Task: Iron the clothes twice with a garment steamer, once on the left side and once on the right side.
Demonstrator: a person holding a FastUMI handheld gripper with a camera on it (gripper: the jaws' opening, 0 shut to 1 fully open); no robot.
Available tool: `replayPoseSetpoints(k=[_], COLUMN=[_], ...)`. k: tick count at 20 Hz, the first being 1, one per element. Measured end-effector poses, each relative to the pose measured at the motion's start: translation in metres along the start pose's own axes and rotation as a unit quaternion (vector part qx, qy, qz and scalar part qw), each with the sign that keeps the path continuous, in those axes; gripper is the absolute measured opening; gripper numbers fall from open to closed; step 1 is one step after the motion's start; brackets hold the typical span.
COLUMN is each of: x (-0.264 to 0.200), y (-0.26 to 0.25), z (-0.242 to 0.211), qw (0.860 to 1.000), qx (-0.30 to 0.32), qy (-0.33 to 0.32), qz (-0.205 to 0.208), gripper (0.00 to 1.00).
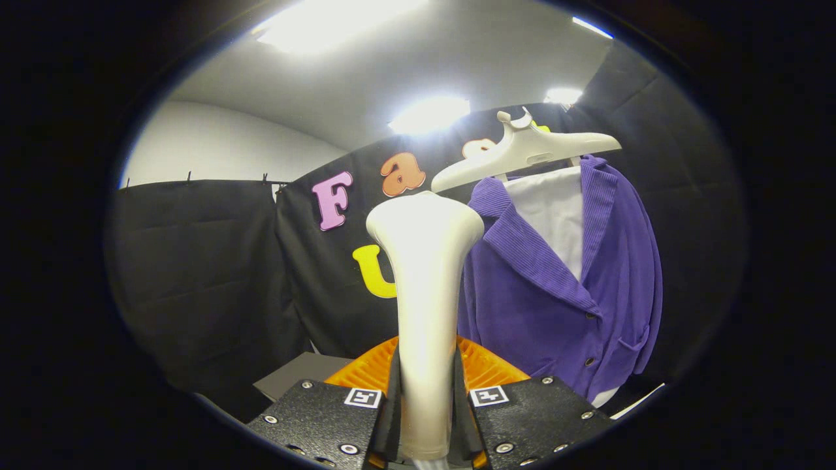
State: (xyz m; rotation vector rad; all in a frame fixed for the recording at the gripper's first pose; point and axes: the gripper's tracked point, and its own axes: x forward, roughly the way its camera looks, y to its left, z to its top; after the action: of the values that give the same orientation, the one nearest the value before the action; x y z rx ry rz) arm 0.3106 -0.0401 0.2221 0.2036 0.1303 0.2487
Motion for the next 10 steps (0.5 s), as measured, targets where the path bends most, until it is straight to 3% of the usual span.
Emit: replayPoseSetpoints(k=[7,10], x=[0.054,0.057], y=[-0.059,-0.070], z=[0.003,-0.014], qw=[0.993,0.991], qx=[-0.052,-0.061], qy=[-0.010,0.004], qz=[-0.109,-0.123], gripper=[0.35,0.35])
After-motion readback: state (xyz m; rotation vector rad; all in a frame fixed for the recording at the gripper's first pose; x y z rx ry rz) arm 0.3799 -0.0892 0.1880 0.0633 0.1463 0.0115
